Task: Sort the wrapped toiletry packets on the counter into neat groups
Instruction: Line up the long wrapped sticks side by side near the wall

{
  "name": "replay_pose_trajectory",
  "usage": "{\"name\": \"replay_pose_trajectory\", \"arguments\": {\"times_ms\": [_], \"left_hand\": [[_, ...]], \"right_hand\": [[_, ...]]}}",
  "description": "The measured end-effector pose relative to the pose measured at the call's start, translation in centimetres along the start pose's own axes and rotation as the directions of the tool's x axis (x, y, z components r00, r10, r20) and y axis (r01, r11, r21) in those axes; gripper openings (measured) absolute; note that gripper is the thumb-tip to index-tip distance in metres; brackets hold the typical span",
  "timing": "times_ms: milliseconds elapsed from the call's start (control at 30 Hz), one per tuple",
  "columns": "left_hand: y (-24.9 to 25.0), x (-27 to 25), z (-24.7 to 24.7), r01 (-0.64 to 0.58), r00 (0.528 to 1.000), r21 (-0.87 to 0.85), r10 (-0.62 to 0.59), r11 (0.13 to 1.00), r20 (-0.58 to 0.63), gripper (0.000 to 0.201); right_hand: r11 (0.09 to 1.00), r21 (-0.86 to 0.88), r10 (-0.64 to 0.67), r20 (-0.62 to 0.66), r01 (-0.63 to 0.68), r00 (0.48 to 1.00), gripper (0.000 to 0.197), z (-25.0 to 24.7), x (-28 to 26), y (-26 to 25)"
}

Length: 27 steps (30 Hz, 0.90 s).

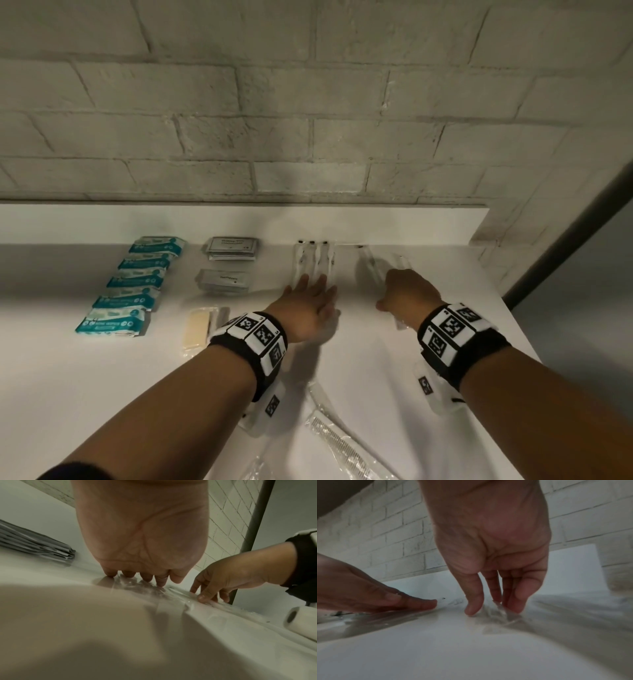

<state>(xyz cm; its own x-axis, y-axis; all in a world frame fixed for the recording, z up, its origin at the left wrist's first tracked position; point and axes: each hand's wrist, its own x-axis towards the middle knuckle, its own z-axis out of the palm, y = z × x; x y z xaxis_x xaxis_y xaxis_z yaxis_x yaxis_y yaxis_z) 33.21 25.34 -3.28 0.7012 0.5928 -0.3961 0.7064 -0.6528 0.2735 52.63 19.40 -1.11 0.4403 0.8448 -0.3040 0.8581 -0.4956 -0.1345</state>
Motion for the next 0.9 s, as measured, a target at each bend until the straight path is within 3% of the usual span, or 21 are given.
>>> {"name": "replay_pose_trajectory", "arguments": {"times_ms": [167,267,500,600,667,767,833,900], "left_hand": [[0.1,0.1,0.5,0.000,0.999,-0.006,0.000,1.000,-0.035,0.060],[0.2,0.2,0.5,0.011,0.999,-0.025,-0.012,1.000,-0.041,0.057],[0.5,0.2,0.3,0.034,0.999,-0.051,-0.035,0.998,-0.029,0.070],[0.9,0.4,0.0,-0.010,0.994,-0.010,0.009,1.000,-0.109,0.063],[1.2,0.5,-0.2,-0.060,0.990,0.015,0.062,0.998,-0.123,0.061],[1.6,0.6,0.0,-0.060,0.997,0.047,0.062,0.997,-0.054,0.057],[1.6,0.5,0.2,-0.043,0.999,0.064,0.044,0.997,-0.017,0.057],[1.7,0.6,0.2,-0.043,0.999,0.065,0.044,0.997,-0.007,0.059]], "right_hand": [[0.989,0.003,-0.147,0.015,0.147,0.989,0.036,1.6,0.4,-3.6],[0.985,0.016,-0.172,-0.008,0.172,0.985,0.029,2.1,0.2,-5.0],[0.978,-0.011,-0.211,-0.033,0.210,0.977,0.040,1.2,0.5,-2.2],[0.990,0.038,-0.127,-0.135,0.134,0.983,0.039,-0.2,0.2,1.2],[0.997,0.082,0.018,-0.151,-0.006,0.988,0.039,-1.0,0.1,3.6],[0.982,0.073,0.179,-0.036,-0.176,0.983,0.056,-1.6,-0.7,5.6],[0.980,0.045,0.189,0.048,-0.191,0.981,0.067,-1.3,-1.0,6.2],[0.982,0.063,0.173,0.069,-0.177,0.982,0.063,-0.8,-1.1,6.3]]}}
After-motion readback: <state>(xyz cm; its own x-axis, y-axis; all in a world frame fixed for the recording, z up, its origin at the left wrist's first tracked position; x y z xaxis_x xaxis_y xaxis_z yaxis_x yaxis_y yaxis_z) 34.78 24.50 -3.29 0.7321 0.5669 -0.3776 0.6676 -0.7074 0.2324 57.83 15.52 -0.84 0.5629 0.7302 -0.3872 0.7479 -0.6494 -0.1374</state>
